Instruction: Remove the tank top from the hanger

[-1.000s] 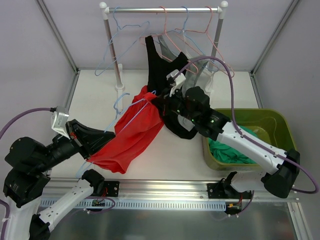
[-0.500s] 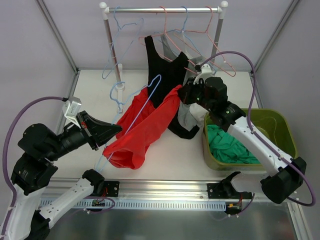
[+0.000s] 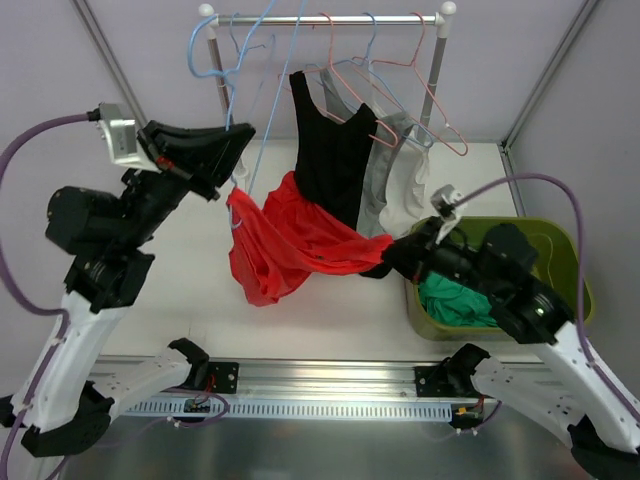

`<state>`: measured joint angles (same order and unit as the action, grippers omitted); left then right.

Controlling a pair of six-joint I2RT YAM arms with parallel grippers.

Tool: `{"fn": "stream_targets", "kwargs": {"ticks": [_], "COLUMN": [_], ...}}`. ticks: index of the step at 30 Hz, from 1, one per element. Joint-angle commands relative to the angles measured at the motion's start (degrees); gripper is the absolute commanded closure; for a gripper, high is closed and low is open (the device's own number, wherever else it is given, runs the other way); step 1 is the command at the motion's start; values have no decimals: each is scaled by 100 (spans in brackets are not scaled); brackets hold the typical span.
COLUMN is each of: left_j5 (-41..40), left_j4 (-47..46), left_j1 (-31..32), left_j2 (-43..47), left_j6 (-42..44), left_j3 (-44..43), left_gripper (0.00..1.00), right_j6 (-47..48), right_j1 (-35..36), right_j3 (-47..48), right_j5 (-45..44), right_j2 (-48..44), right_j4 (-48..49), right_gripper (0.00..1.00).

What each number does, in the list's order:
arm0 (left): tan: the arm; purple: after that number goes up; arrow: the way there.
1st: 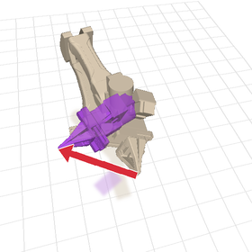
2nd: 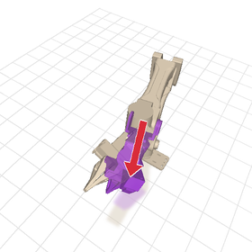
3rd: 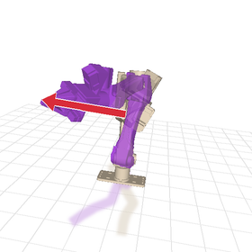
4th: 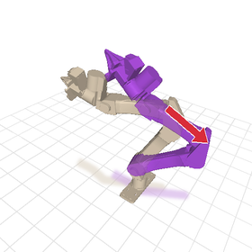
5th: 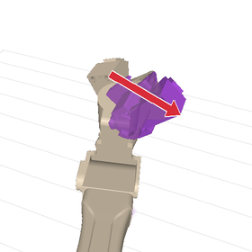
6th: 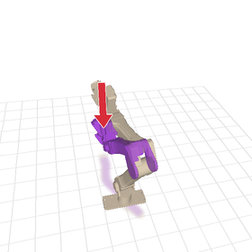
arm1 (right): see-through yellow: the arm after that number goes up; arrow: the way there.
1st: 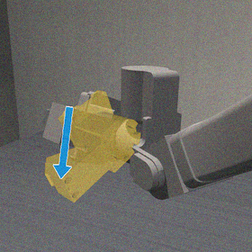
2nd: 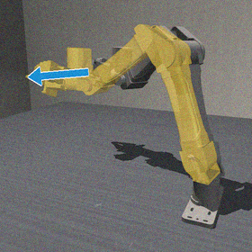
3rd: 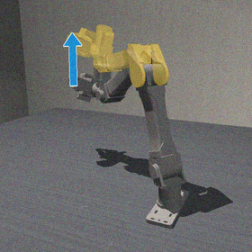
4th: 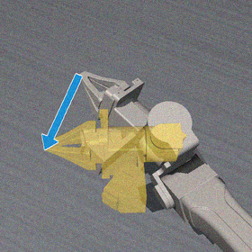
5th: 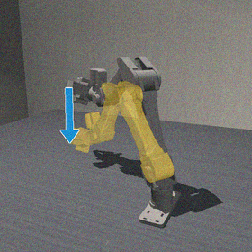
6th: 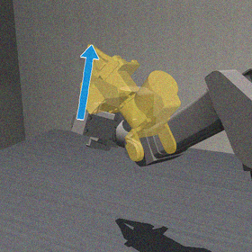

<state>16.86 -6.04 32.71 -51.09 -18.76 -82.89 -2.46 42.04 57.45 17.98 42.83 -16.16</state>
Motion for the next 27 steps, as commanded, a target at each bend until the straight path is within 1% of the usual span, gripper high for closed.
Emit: {"fn": "stream_targets", "kwargs": {"ticks": [1,2,3,6,8,11,12,15,16,17,18,19,20,21,23,24,25,26,27], "left_j5": [-455,-447,-438,-499,-631,-833,-964,-1464,-1545,-1633,-1642,-1877,-1984,-2098,-2406,-2503,-2547,-2617,-2688], "left_j4": [-2039,-2285,-2827,-3576,-3623,-3632,-3562,-2869,-2502,-2342,-2218,-2104,-1694,-1472,-911,-794,-689,-575,-338], "left_j1": [51,51,51,51,43,51,51,51,60,51,51,51,51,51,51,51,60,51,51], "left_j2": [-401,-611,-726,-1174,-1507,-1798,-1817,-1694,-1624,-1449,-1343,-1264,-1133,-1088,-974,-929,-903,-894,-885], "left_j6": [1014,1215,1278,1472,1533,1586,1586,1385,1358,1271,1253,1244,1148,1103,911,840,796,752,725], "left_j3": [-130,-122,-96,-122,-314,-429,-438,-474,-360,-263,-149,-35,88,133,308,457,528,589,634], "left_gripper": [100,100,100,100,100,100,100,100,100,100,100,100,100,100,100,100,100,100,100], "right_j6": [448,509,510,448,430,439,439,422,291,212,19,-78,-227,-281,-439,-501,-579,-650,-799], "right_j1": [-12,-12,-12,-12,-12,-12,-12,-12,-12,-3,-3,14,49,163,304,400,453,480,506], "right_j3": [555,652,723,925,1022,1031,996,839,734,585,322,215,127,56,-128,-207,-260,-304,-322], "right_j5": [21,109,301,618,768,690,663,689,785,934,1249,1348,1375,1236,937,544,366,216,-11], "right_j2": [-773,-889,-1003,-1294,-1356,-1286,-1242,-1023,-935,-830,-524,-321,-101,318,716,1118,1322,1525,1718], "right_j4": [-975,-1090,-1213,-1231,-1266,-1424,-1442,-1416,-1294,-849,-636,-434,-75,85,594,719,859,1087,1132], "right_gripper": [100,100,100,100,100,100,100,100,100,100,100,100,100,100,99,99,94,80,39]}}
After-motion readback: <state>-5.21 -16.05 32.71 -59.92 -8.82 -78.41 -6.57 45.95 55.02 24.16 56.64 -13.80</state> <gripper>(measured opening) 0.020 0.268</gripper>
